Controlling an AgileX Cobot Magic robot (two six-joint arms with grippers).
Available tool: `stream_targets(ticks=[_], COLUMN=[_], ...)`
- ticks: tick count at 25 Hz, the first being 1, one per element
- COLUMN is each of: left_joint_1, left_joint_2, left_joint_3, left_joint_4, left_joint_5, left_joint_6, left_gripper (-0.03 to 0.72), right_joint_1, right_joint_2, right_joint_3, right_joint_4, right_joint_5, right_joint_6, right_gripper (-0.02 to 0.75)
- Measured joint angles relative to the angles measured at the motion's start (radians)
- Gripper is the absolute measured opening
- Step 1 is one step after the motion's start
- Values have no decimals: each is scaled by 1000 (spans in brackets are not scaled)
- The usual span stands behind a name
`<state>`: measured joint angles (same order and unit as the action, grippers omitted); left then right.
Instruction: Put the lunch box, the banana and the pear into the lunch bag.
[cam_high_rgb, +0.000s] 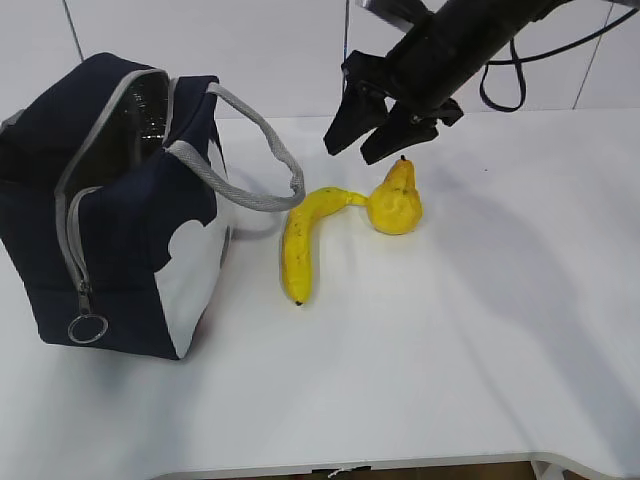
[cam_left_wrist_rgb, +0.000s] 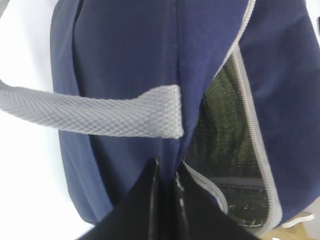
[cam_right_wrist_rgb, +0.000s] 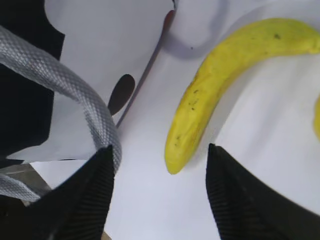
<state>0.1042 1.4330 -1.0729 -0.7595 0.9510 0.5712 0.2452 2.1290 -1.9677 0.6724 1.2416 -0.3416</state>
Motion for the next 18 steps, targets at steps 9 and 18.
stream_targets(ticks=[9, 18], left_joint_1=[0, 0], left_joint_2=[0, 0], left_joint_3=[0, 0], left_joint_4=[0, 0], left_joint_5=[7, 14], left_joint_6=[0, 0], left_gripper=[-15, -15], right_joint_1=[0, 0], right_joint_2=[53, 87], right_joint_3=[1, 1], right_joint_4=[59, 59], right_joint_5=[-66, -135], right_joint_6=[-22, 37], right_gripper=[480, 480])
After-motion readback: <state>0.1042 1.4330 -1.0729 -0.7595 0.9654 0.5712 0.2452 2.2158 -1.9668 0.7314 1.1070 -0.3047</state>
